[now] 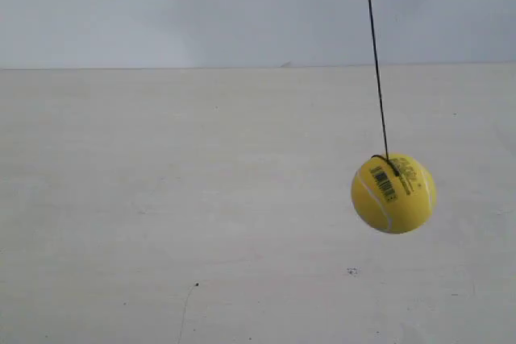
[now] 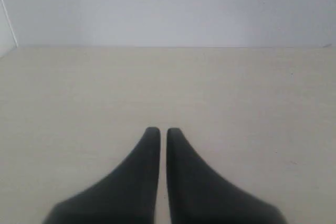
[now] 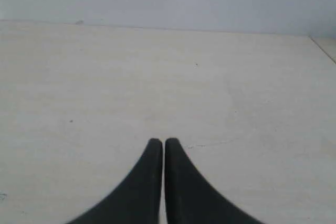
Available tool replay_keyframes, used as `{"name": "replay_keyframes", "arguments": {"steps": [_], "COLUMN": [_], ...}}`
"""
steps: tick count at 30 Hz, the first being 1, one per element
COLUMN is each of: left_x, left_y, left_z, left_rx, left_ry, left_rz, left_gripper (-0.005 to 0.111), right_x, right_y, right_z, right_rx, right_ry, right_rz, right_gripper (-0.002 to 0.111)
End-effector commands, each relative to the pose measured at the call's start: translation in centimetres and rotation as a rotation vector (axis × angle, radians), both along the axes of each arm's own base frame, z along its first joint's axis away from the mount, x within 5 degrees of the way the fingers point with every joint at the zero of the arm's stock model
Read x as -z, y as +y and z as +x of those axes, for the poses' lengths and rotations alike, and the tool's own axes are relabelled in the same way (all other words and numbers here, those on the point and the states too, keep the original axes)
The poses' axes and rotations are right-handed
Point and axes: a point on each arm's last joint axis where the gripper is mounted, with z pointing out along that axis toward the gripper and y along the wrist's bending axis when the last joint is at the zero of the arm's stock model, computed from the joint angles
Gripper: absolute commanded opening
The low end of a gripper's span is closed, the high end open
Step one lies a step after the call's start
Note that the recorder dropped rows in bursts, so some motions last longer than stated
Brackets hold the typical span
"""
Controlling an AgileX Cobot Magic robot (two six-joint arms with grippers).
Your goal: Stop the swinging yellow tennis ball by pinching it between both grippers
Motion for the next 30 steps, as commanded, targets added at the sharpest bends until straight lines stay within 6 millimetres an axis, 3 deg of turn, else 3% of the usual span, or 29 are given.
{"name": "replay_keyframes", "arguments": {"steps": [1,7,11,15,18,21,23,30], "left_x": [-1.3,-3.5,-4.8,-5.9,-6.0,-6.1,-6.9,-10.0], "left_y": [0.0,-0.1,-0.1,-0.2,-0.3,-1.1,-1.9,-4.0], "left_z": [0.2,0.0,-0.4,-0.9,-0.9,-1.0,-1.2,-0.4], "left_rx": [0.004,0.007,0.015,0.073,0.126,0.211,0.283,0.515], "left_ry": [-0.159,-0.399,-0.546,-0.704,-0.715,-0.7,-0.688,-0.579], "left_rz": [0.018,0.039,-0.043,-0.351,-0.595,-0.551,-0.486,-0.419], "left_gripper": [0.005,0.005,0.005,0.005,0.005,0.005,0.005,0.005], "right_x": [-1.0,-3.6,-5.0,-6.2,-6.4,-6.6,-6.6,-9.8], "right_y": [-0.1,-0.1,-0.2,-0.3,-0.3,-0.3,-0.1,1.0], "right_z": [0.2,0.1,-0.2,-0.7,-0.8,-0.9,-0.9,-1.2], "right_rx": [0.004,0.015,0.023,0.017,-0.007,-0.039,-0.064,-0.173], "right_ry": [-0.112,-0.398,-0.551,-0.684,-0.701,-0.706,-0.702,-0.684], "right_rz": [-0.016,-0.004,0.051,0.2,0.397,0.575,0.547,0.471], "right_gripper": [0.0,0.0,0.0,0.0,0.0,0.0,0.0,0.0]}}
